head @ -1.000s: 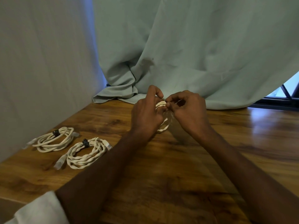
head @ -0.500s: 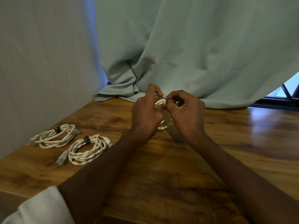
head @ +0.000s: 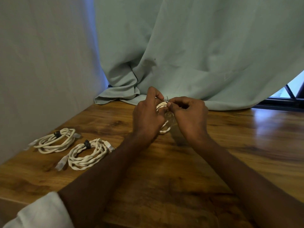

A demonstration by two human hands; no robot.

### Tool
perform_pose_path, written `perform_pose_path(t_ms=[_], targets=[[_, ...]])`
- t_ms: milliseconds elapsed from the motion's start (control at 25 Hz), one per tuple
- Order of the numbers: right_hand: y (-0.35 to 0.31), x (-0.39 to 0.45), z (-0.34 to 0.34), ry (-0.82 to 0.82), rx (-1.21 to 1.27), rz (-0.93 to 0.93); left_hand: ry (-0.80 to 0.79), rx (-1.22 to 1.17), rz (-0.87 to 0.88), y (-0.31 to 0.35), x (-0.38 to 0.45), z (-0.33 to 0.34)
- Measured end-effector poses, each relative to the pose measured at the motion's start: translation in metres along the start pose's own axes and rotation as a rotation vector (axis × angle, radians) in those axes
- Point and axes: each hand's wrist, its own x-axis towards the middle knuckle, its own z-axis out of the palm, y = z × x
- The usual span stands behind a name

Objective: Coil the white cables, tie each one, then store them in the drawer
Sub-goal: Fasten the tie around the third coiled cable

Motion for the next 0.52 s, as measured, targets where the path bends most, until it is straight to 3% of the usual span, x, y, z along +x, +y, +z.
perform_pose_path(t_ms=[120, 240, 520], targets=[[0.0003, 0.003, -0.0009, -0.049, -0.087, -0.077, -0.01, 0.048, 0.02, 0.0004, -0.0006, -0.0019], [0.0009, 0.0056, -0.0036, -0.123, -0.014, -0.024, -0.007, 0.08, 0.023, 0.0, -0.0008, -0.0026], [0.0026, 0.0056, -0.0049, -0.113, -0.098, -0.073, -0.01, 0.076, 0.044, 0.002, -0.0017, -0.0008]])
